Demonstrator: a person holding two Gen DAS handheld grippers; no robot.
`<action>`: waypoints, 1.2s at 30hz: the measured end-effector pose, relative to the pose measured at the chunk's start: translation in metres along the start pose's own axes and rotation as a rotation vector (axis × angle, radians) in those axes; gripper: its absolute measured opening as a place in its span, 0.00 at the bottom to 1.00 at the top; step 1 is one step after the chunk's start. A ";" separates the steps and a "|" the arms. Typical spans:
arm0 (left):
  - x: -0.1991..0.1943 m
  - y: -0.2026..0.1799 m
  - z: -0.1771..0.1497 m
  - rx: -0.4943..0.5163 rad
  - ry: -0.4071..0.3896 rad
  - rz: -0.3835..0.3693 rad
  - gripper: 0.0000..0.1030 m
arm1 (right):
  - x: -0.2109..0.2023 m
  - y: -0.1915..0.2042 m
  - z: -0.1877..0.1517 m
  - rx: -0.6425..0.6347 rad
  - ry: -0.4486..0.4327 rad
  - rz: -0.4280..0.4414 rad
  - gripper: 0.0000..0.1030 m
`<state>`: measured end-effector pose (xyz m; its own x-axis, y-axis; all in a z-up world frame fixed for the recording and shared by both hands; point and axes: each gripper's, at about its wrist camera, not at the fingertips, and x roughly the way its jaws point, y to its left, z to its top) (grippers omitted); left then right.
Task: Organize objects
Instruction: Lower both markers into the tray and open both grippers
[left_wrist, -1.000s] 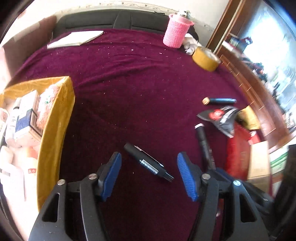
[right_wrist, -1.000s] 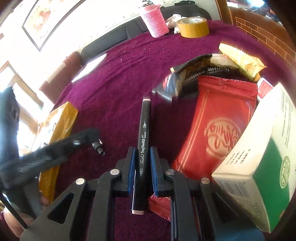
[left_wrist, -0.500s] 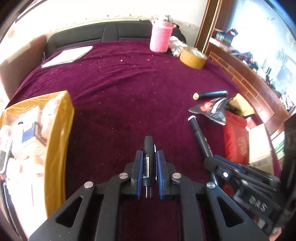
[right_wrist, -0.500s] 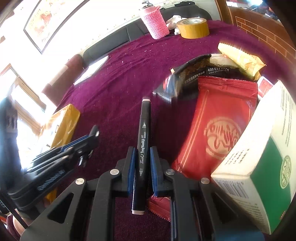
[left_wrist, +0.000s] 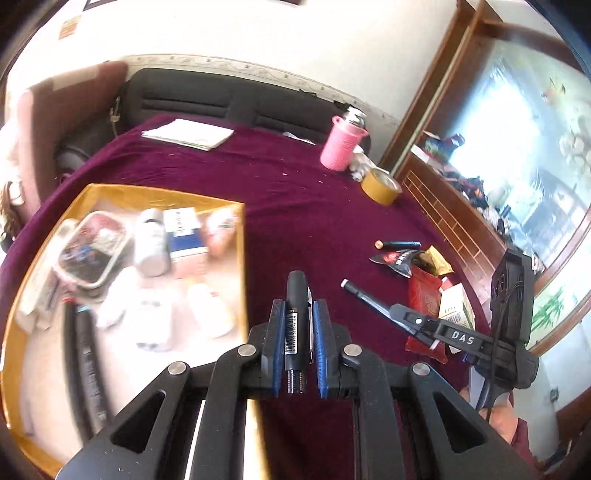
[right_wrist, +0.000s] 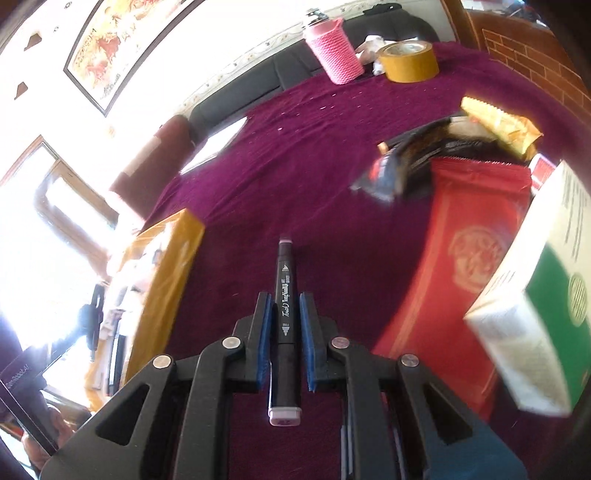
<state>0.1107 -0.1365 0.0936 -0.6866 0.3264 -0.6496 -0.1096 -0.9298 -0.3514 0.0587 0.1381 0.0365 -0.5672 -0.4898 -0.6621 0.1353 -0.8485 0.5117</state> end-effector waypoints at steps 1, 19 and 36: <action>-0.008 0.011 -0.002 -0.022 -0.007 0.004 0.11 | -0.001 0.006 -0.001 -0.004 0.005 0.011 0.12; -0.066 0.108 -0.040 -0.182 -0.072 0.003 0.12 | 0.059 0.064 -0.019 -0.188 0.176 -0.233 0.12; -0.024 0.125 -0.047 -0.275 0.056 -0.034 0.11 | 0.063 0.167 -0.039 -0.179 0.272 0.178 0.13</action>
<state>0.1468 -0.2530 0.0335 -0.6445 0.3730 -0.6675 0.0719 -0.8395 -0.5385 0.0770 -0.0423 0.0585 -0.2886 -0.6479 -0.7049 0.3663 -0.7550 0.5439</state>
